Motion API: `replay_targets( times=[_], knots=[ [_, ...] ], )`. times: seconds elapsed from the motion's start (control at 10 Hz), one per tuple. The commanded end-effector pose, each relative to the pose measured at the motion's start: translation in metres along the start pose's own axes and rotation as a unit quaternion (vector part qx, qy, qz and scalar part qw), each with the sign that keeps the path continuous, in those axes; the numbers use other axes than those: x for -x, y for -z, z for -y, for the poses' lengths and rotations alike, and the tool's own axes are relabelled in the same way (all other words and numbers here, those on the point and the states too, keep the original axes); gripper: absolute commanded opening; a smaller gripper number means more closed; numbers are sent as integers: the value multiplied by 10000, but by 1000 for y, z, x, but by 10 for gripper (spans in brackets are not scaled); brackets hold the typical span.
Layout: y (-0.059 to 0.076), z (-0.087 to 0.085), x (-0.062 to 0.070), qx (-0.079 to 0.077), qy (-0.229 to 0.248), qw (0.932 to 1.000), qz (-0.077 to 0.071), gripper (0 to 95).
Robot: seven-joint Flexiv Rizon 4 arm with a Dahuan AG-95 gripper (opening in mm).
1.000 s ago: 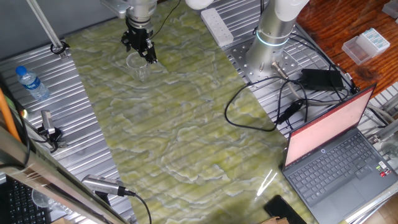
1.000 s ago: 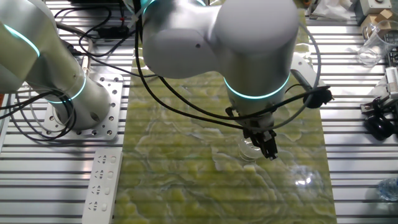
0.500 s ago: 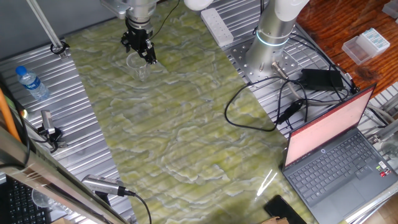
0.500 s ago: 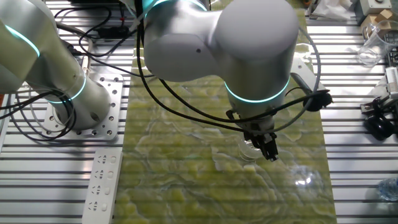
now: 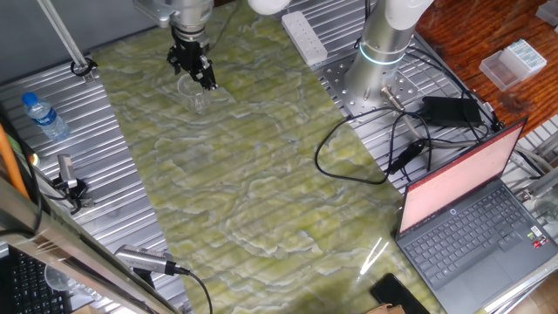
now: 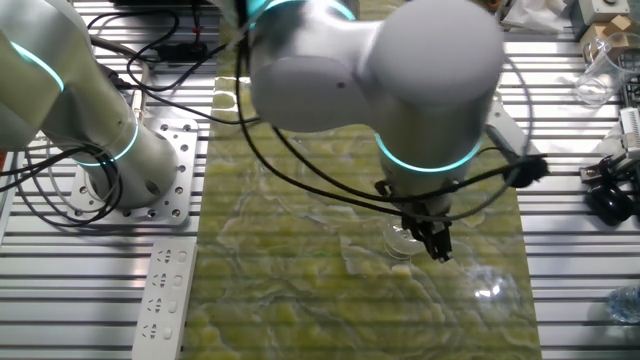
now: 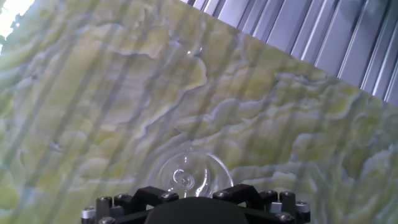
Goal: Pick up the cup
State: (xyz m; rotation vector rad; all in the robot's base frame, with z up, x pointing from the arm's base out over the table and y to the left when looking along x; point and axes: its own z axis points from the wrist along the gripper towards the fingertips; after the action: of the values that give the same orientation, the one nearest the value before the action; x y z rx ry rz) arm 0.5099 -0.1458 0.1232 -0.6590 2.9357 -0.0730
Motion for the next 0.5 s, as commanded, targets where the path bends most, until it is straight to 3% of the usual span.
replay_targets(
  times=[0.1, 0.5],
  knots=[
    [-1, 0, 1, 46, -19, 10000, -78, 950],
    [-3, 0, 3, 201, -17, 9997, -145, 950]
  ],
)
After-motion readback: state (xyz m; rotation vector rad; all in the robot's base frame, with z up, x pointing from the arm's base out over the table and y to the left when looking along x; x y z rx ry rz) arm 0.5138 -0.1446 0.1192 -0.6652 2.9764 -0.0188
